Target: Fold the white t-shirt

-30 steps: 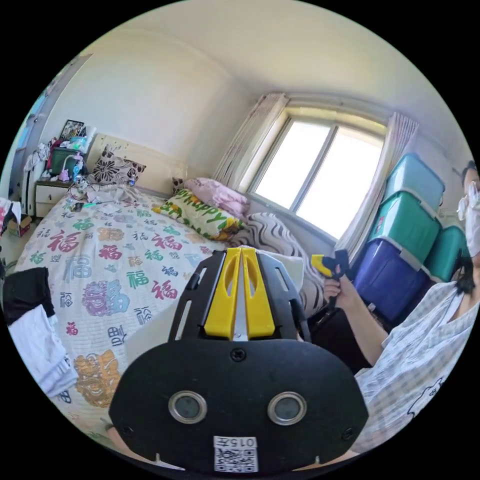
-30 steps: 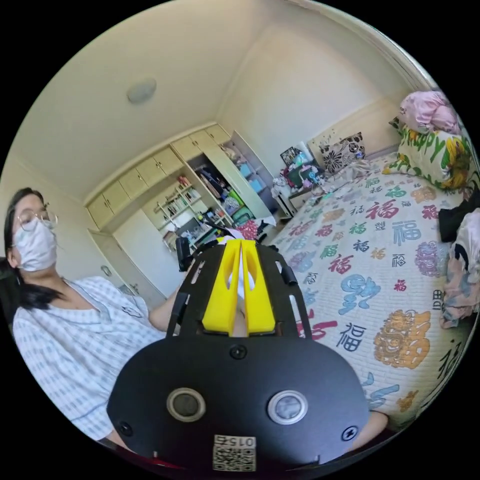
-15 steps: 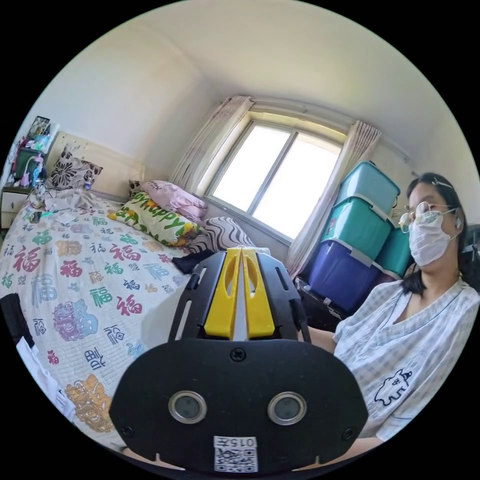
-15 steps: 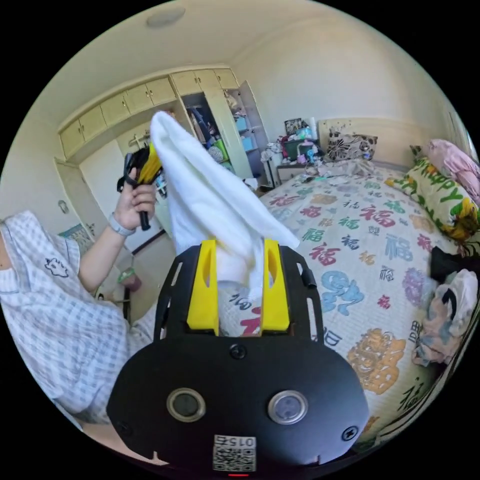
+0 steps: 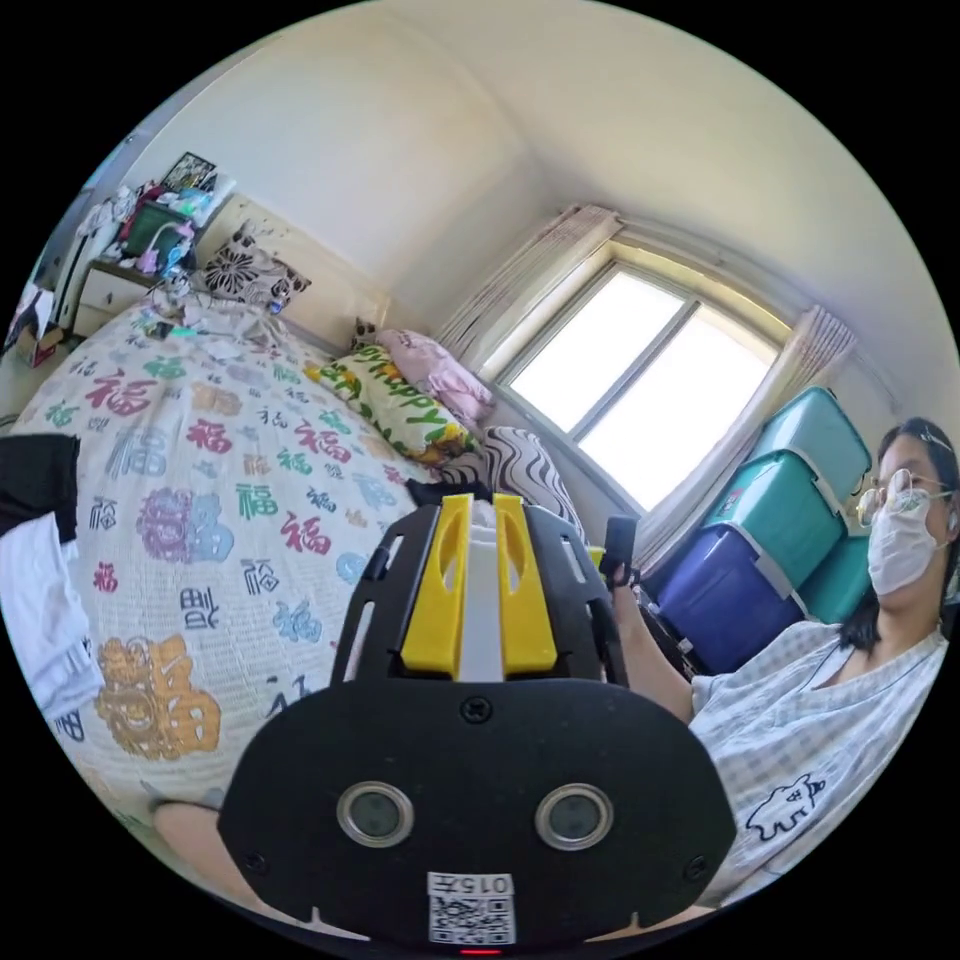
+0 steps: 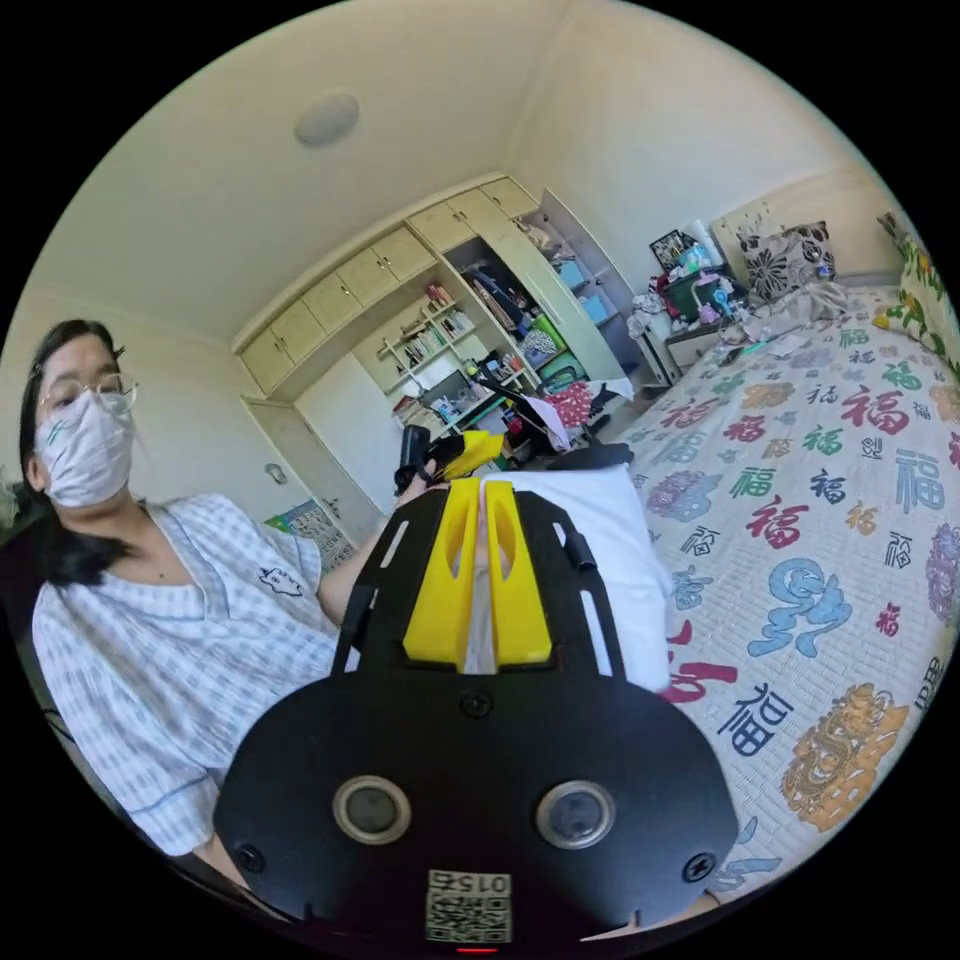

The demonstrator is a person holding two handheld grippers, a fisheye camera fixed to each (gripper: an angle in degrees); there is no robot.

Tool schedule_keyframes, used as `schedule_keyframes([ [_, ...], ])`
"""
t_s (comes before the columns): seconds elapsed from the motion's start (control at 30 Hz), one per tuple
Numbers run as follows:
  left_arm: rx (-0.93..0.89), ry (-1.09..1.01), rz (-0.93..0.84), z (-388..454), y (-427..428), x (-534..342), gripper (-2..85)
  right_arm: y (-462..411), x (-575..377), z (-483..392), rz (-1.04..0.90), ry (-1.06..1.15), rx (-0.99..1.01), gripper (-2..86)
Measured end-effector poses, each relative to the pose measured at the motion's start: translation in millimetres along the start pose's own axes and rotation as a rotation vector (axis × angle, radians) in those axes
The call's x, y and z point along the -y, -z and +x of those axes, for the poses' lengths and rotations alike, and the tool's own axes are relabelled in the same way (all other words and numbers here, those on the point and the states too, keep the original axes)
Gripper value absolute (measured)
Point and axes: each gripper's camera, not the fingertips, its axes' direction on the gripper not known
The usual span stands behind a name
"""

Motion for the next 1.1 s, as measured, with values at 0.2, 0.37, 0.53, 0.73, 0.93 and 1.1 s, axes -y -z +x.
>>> schedule_keyframes([
  [0.2,0.048,-0.096,-0.279,38.7,-80.4,-62.9,14.7,11.0,8.6,2.8,0.136,-0.117,0.177,-0.1],
  [0.37,-0.039,-0.175,-0.252,63.4,-119.9,-63.5,13.9,20.8,12.8,-20.0,0.163,-0.111,0.055,0.0],
  [0.53,-0.069,-0.132,-0.217,47.7,-116.8,-55.7,7.8,45.5,4.6,-34.5,0.225,-0.121,0.006,0.1],
  [0.73,0.022,-0.208,-0.237,71.5,-122.1,-70.4,15.0,43.0,-5.5,-48.9,0.249,-0.157,-0.091,0.1],
  [0.93,0.082,-0.235,-0.245,56.6,-131.7,-67.2,3.1,38.1,-7.0,-60.2,0.211,-0.167,-0.119,-0.1],
  [1.1,0.036,-0.189,-0.240,29.2,-95.6,-50.6,0.3,72.2,-16.5,-76.3,0.204,-0.151,-0.265,-0.2],
])
